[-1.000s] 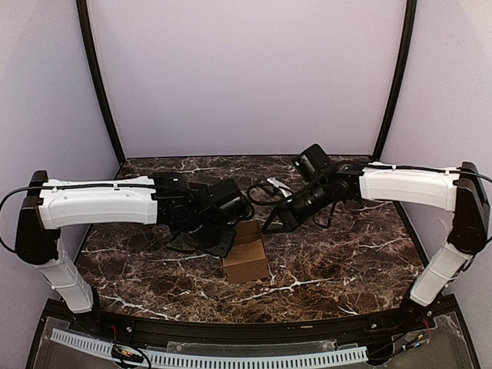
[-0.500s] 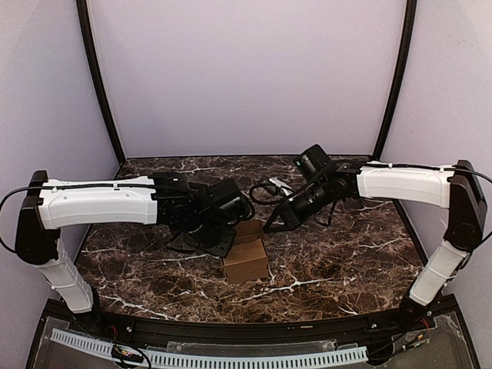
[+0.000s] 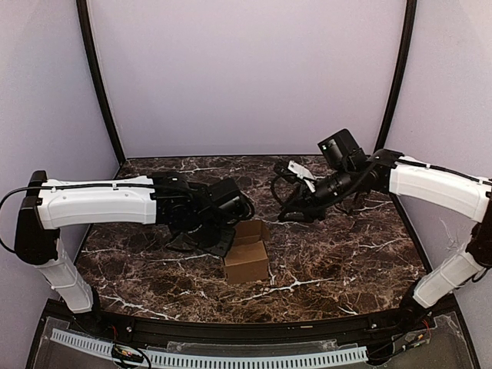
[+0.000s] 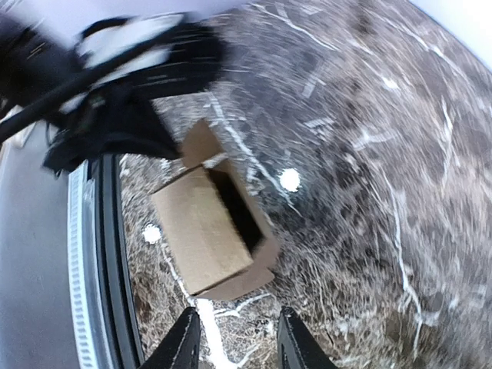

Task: Fold the paper box

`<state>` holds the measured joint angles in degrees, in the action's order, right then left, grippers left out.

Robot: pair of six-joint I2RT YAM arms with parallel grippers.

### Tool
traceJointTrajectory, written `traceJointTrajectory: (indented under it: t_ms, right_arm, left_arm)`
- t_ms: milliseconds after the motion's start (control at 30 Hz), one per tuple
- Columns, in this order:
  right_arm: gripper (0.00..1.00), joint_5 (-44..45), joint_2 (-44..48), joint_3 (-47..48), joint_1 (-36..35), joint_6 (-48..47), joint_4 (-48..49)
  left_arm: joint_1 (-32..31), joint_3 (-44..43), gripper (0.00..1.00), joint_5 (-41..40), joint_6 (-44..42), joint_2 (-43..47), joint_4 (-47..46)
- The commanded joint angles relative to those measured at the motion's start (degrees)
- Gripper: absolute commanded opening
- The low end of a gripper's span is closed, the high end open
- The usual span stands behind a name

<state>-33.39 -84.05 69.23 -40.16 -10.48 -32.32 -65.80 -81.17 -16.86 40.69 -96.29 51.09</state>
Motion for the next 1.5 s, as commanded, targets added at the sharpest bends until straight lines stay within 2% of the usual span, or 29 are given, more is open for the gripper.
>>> traceJointTrajectory:
  t_ms: [0,67,167,233,300,400,533,700,900,1200,1467]
  right_arm:
    - [0.35,-3.65,2.25,-3.32,-3.34,-15.12,-0.98]
    - [0.37,-9.49,1.86,-3.27,-3.70,-20.90,-2.62]
    - [0.43,-19.17,-0.36,3.25,-5.87,-29.79,-14.27]
    - [0.47,-20.41,-1.42,6.31,-8.11,-32.52,-20.85]
    - [0.49,-13.86,-0.24,4.07,-12.02,-31.07,-16.76]
    - [0.49,1.21,3.22,-2.44,-19.22,-32.17,-7.42]
    - [0.48,8.49,2.52,-3.82,-23.56,-31.55,-0.93]
    - [0.49,22.50,1.70,-6.25,-28.54,-29.89,8.87]
    - [0.49,29.76,-1.40,-8.35,-29.81,-31.41,16.62]
    - [0.49,34.44,-6.89,-9.16,-30.75,-32.49,20.77]
    - [0.43,39.77,-9.20,-9.35,-30.94,-30.63,24.56]
  left_arm:
    - [-0.21,0.13,0.01,-0.67,-0.46,2.76,1.43]
    - [-0.21,0.21,0.01,-0.65,-0.39,2.77,1.27]
    - [-0.21,0.19,0.01,-0.31,-0.08,2.95,1.21]
    - [-0.25,0.28,0.01,-0.13,0.23,3.26,1.15]
    - [-0.21,0.42,0.01,-0.04,0.46,3.65,0.97]
    - [-0.21,0.58,0.01,0.00,0.38,3.76,0.46]
    - [-0.21,0.41,0.01,0.19,0.38,3.40,0.36]
    - [-0.21,0.57,0.01,0.17,0.62,3.30,0.23]
    - [-0.21,1.02,0.01,0.10,0.61,3.30,-0.06]
    - [-0.21,1.05,0.01,0.76,0.36,3.04,-1.02]
    - [-0.21,0.88,0.01,2.15,0.54,2.68,-2.19]
